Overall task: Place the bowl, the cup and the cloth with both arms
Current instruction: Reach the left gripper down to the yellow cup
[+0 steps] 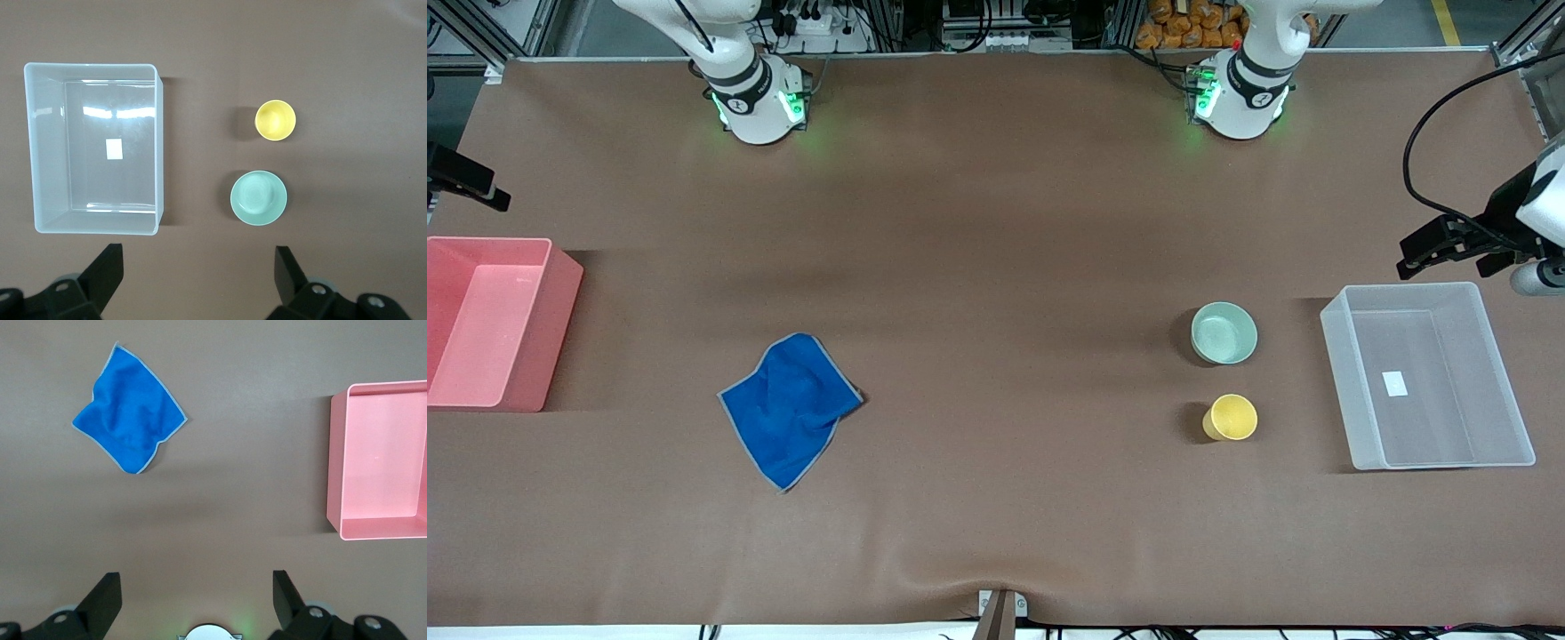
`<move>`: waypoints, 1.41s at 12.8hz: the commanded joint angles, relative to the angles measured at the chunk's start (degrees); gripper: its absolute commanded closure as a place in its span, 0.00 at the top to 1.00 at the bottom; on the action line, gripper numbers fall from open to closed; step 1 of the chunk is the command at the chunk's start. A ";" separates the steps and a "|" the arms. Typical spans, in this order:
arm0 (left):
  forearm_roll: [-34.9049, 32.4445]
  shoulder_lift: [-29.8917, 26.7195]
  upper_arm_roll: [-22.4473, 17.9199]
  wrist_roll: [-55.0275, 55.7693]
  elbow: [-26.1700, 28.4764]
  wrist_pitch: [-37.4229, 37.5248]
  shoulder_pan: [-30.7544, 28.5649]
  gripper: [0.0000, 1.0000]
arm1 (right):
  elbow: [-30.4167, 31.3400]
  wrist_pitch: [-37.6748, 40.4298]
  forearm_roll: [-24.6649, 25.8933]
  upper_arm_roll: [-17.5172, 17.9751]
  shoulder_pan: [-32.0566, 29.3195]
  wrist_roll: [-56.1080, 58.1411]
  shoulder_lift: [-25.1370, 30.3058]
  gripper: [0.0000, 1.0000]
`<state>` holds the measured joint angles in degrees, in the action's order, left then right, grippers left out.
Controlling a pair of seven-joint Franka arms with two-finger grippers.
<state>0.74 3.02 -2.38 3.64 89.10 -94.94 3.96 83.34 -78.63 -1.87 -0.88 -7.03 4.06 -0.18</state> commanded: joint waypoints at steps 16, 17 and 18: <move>1.46 9.27 0.09 -0.39 -0.86 -5.16 -0.18 1.00 | 0.51 0.58 0.12 0.17 -0.53 -0.99 0.00 1.00; 1.98 10.33 0.36 -0.39 -0.77 -6.21 -0.36 1.00 | 0.51 0.58 0.12 0.09 -0.44 -0.99 0.00 1.00; 3.38 11.47 0.36 -0.39 -0.77 -7.01 -0.10 1.00 | 0.51 0.58 0.12 0.08 -0.44 -1.07 0.00 1.00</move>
<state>1.82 12.34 -2.27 3.62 89.28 -100.62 3.88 83.76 -78.38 -1.87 -1.12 -7.05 3.98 -0.32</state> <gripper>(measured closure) 0.000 0.000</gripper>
